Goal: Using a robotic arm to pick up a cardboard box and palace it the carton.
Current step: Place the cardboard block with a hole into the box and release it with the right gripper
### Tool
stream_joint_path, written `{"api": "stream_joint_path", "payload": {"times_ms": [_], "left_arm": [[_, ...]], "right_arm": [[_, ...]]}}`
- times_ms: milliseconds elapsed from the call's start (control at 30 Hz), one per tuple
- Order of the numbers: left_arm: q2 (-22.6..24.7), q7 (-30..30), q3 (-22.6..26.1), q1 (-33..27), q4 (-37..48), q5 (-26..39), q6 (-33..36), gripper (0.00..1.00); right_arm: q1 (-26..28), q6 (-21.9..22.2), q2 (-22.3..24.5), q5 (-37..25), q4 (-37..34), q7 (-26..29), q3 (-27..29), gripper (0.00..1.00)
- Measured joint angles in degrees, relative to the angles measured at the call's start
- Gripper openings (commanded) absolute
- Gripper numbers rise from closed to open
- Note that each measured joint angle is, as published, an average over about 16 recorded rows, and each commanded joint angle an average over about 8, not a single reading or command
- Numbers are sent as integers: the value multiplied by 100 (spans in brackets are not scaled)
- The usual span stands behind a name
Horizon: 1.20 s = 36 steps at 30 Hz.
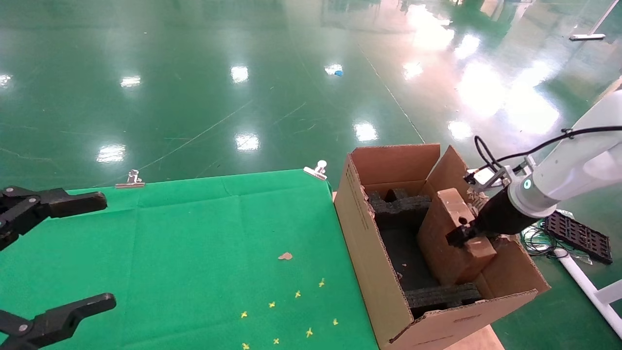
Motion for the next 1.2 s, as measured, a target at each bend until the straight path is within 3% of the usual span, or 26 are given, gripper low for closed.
{"api": "stream_joint_path", "payload": {"times_ms": [67, 133, 333, 400, 1200], "left_arm": [[0, 0, 1, 0, 0, 0, 0, 100], [-1, 1, 1, 0, 0, -1, -1, 100], [-1, 2, 3, -1, 0, -2, -1, 100], [-2, 2, 4, -1, 0, -3, -2, 100], [-5, 6, 12, -3, 0, -8, -5, 100]], "right_arm": [[-62, 43, -33, 29, -78, -61, 18, 0], [-111, 62, -52, 71, -148, -131, 44, 10], [-185, 73, -71, 191, -335, -350, 121, 85], [-189, 69, -75, 224, -388, -419, 143, 100], [80, -128, -247, 220, -797, -757, 147, 100]]}}
